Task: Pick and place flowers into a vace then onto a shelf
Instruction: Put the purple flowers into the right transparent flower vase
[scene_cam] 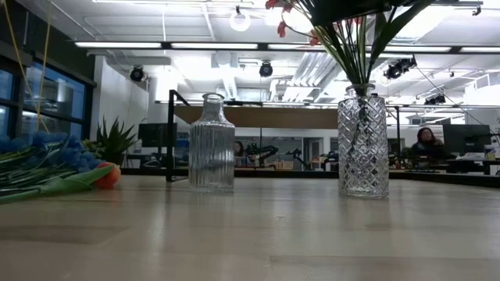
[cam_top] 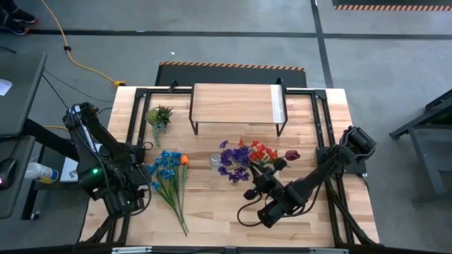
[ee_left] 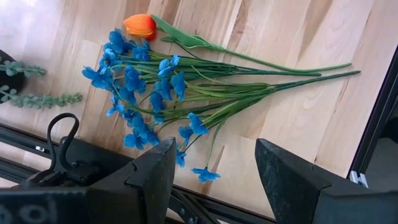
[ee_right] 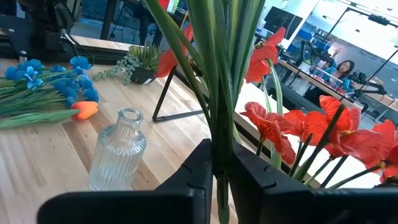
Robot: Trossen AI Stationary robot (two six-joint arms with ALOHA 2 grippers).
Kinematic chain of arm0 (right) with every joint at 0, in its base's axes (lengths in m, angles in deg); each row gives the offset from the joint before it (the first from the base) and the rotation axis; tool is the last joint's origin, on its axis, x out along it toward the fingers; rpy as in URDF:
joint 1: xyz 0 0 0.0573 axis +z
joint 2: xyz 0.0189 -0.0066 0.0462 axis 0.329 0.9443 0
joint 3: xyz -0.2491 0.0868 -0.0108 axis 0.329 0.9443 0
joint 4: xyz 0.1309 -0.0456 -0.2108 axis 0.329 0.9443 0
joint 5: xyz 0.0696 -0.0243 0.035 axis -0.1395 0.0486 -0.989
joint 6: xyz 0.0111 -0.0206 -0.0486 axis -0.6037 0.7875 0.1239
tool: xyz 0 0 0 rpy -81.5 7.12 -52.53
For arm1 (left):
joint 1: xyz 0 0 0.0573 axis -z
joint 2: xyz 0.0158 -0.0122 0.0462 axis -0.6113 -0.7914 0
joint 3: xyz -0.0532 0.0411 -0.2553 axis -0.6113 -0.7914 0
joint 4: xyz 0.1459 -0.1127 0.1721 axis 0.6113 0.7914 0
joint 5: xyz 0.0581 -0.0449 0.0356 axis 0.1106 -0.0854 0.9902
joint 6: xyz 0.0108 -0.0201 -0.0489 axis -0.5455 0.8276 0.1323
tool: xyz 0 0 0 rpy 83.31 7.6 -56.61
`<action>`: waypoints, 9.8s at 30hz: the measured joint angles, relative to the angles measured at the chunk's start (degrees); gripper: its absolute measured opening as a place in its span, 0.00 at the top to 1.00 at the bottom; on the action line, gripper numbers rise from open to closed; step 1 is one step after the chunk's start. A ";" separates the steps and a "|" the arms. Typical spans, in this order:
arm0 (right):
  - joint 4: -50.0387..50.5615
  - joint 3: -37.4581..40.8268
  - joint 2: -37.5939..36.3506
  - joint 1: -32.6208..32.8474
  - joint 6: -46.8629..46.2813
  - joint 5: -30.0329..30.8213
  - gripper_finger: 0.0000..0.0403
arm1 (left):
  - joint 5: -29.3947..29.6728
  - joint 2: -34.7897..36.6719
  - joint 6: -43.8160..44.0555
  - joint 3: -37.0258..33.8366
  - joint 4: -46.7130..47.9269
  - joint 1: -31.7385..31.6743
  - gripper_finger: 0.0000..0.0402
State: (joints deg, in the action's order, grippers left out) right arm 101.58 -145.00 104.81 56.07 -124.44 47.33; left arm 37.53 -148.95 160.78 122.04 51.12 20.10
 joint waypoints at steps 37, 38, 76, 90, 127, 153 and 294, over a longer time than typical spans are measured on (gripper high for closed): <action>-0.09 -0.02 -2.45 0.37 1.55 0.28 0.82 | 1.96 0.01 0.00 0.00 0.19 0.00 0.37; -0.09 -0.02 -2.55 0.50 1.55 0.24 0.82 | 1.96 0.01 0.00 0.00 0.20 0.00 0.37; 2.99 -0.04 -2.62 0.69 -3.52 -5.70 0.94 | 2.99 0.02 0.39 0.00 0.04 -0.02 0.37; 3.19 -0.04 -2.62 0.70 -2.73 -5.55 0.82 | 4.41 0.02 0.39 0.00 0.06 -0.01 0.37; -1.13 -0.02 -2.62 1.46 -0.06 -4.88 0.79 | 5.50 0.02 0.42 0.00 0.04 0.00 0.37; -25.54 -0.02 -5.99 3.47 29.17 -4.24 0.79 | 8.55 0.00 0.64 0.00 -4.64 -0.02 0.37; -68.97 -42.49 -7.40 12.66 138.97 -12.20 0.79 | 40.29 -42.60 -48.59 -10.85 -135.47 -36.28 0.37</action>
State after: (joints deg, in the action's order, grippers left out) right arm 32.61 -187.49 97.41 68.72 14.53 35.13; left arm 77.81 -191.55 112.19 111.19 -84.35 -16.19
